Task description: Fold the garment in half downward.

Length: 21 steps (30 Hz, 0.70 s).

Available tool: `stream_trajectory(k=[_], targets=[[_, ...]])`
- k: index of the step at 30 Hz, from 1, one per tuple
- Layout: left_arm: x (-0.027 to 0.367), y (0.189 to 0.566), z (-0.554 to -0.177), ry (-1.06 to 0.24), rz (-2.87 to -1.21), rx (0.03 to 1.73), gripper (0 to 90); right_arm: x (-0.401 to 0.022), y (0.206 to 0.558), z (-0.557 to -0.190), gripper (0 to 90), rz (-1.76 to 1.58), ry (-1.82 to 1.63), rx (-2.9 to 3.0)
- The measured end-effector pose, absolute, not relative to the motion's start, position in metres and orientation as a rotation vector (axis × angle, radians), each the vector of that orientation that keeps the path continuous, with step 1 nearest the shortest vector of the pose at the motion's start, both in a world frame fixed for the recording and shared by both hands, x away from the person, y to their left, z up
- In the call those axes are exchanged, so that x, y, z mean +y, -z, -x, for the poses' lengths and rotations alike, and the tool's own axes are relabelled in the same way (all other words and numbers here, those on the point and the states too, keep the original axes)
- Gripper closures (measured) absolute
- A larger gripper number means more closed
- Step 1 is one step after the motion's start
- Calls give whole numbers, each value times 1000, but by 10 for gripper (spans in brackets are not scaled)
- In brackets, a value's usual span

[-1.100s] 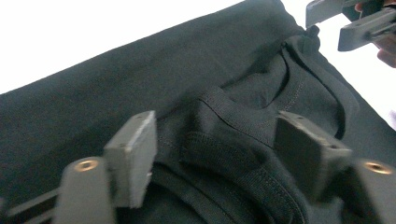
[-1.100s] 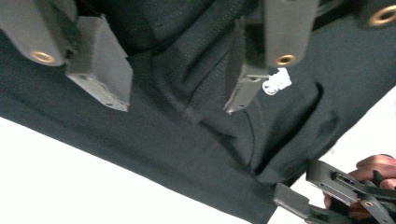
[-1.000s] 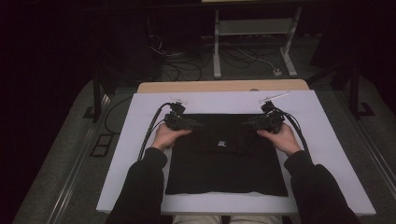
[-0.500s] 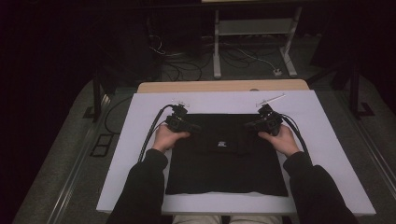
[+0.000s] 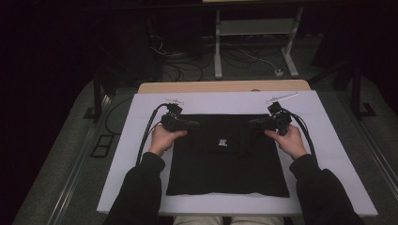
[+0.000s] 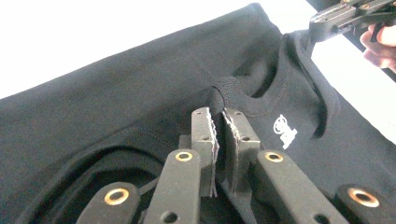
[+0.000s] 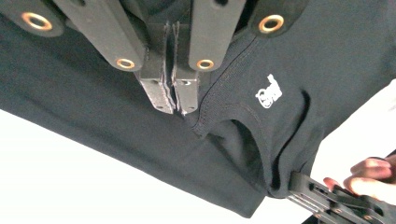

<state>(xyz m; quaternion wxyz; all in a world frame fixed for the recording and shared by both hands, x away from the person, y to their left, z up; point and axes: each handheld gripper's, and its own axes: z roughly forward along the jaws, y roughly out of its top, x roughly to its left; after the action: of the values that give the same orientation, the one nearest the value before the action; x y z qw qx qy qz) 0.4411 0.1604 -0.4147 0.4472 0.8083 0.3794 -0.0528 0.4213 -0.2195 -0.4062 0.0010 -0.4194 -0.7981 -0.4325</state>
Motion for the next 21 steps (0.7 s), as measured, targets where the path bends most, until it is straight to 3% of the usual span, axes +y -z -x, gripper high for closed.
stream_trajectory(k=[21], targets=[[169, 402, -419, 103, -1935, 884, 822, -236, 397, -400, 861, 1285, 1425, -2426]])
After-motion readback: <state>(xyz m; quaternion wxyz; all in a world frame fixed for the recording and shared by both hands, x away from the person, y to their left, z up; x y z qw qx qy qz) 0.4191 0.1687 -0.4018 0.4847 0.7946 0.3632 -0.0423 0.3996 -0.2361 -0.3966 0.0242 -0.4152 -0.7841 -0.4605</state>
